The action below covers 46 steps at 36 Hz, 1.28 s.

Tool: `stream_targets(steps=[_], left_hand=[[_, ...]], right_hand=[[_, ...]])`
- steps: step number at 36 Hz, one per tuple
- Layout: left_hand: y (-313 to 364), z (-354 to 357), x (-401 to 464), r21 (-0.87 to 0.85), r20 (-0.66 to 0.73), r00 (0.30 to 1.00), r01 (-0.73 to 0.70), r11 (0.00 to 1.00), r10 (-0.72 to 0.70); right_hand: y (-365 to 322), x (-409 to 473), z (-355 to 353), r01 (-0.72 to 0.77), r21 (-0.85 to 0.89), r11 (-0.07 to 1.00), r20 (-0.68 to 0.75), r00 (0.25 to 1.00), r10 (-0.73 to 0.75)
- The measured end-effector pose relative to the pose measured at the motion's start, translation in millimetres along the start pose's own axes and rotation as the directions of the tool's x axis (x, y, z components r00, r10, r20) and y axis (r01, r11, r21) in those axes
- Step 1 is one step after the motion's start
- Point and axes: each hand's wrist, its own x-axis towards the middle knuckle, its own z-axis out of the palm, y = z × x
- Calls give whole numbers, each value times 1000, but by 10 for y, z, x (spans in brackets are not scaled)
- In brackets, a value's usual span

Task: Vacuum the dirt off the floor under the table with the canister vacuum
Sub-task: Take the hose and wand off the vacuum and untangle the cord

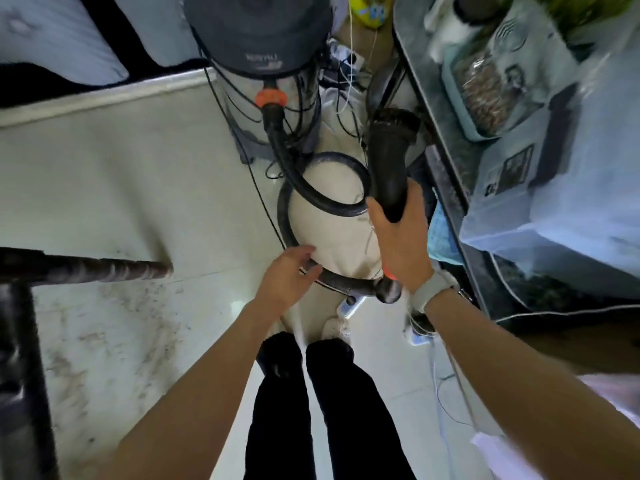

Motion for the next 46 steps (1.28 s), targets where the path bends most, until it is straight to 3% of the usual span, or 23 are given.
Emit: stream_targets(steps=[5, 11, 13, 16, 18, 25, 31, 39, 43, 46], left_hand=[[366, -335, -142, -165, 29, 998, -49, 985, 55], [617, -629, -345, -309, 300, 934, -96, 946, 192], [641, -753, -358, -364, 231, 956, -88, 927, 181], [580, -1012, -325, -337, -97, 987, -156, 928, 131], [482, -1221, -296, -270, -202, 973, -166, 949, 113], [157, -1728, -327, -378, -209, 970, -197, 904, 124], [31, -1822, -240, -514, -218, 976, -113, 851, -1], [255, -2100, 273, -729, -219, 960, -42, 683, -175], [417, -2268, 778, -754, -219, 952, -26, 656, -214], [508, -2336, 1145, -723, -238, 945, -19, 691, -222]], right_hand=[[-675, 140, -101, 72, 19, 997, 52, 996, -73], [-1278, 356, 104, -90, 254, 963, 85, 994, 71], [-1415, 386, 231, -164, 393, 905, 127, 984, 123], [-1612, 413, 433, -260, 550, 794, 221, 962, 162], [-1715, 429, 566, -305, 627, 717, 298, 944, 141], [-1795, 391, 936, -421, 520, 743, 535, 839, 102], [-1706, 470, 1257, -489, 357, 796, 590, 779, 214], [-1649, 1035, 1640, -356, 172, 918, 548, 810, 211], [-1561, 1599, 1816, -335, 143, 931, 517, 827, 218], [-1422, 2086, 1911, -318, 136, 938, 478, 850, 219]])
